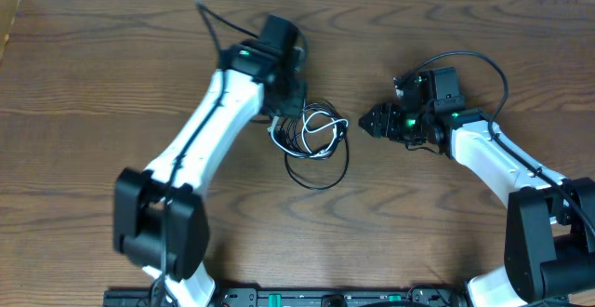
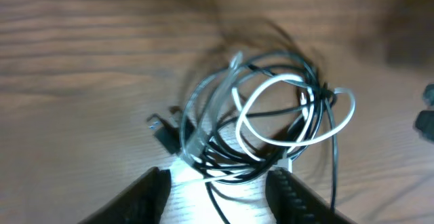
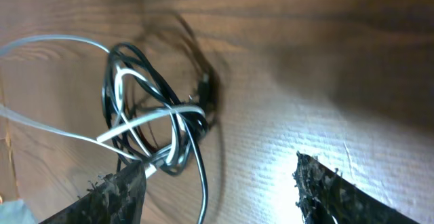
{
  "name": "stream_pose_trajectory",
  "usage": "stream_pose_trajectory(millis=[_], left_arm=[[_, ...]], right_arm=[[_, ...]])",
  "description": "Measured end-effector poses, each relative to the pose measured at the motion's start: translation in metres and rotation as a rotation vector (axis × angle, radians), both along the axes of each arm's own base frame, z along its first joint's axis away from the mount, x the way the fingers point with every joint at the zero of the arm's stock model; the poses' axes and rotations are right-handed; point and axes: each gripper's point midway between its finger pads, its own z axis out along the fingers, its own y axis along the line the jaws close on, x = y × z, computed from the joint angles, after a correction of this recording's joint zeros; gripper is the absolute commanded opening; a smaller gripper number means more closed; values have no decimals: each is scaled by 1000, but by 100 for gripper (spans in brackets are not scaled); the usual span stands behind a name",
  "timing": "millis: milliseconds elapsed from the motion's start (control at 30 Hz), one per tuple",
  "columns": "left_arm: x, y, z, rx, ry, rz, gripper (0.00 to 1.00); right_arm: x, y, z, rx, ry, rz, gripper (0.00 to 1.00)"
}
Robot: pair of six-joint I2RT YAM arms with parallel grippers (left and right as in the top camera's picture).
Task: Untangle cables
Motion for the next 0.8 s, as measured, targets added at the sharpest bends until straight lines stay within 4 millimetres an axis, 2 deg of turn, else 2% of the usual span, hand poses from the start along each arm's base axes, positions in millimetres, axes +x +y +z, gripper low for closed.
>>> stream_pose_trajectory(millis=[100, 200, 300, 400, 533, 700, 800], left_arm=[[3, 11, 11, -6, -25, 45, 59], [3, 11, 11, -11, -19, 62, 59], [0, 5, 12, -45, -4, 50, 59], [-6, -6, 13, -93, 12, -17, 59], [-22, -23, 15, -153, 45, -166, 59], [-37, -47, 19, -207, 48, -310, 56], [-44, -62, 20, -224, 43, -371, 50]], right_arm=[[8, 4, 6, 16, -35, -7, 66], [11, 15, 11, 33, -60, 0, 65], [8, 27, 12, 40, -55, 0, 65], [7, 29, 11, 37, -42, -18, 65], [11, 15, 7, 26, -18, -70, 65], [15, -24, -1, 7, 44, -174, 64], [17, -47, -5, 0, 69, -226, 64]])
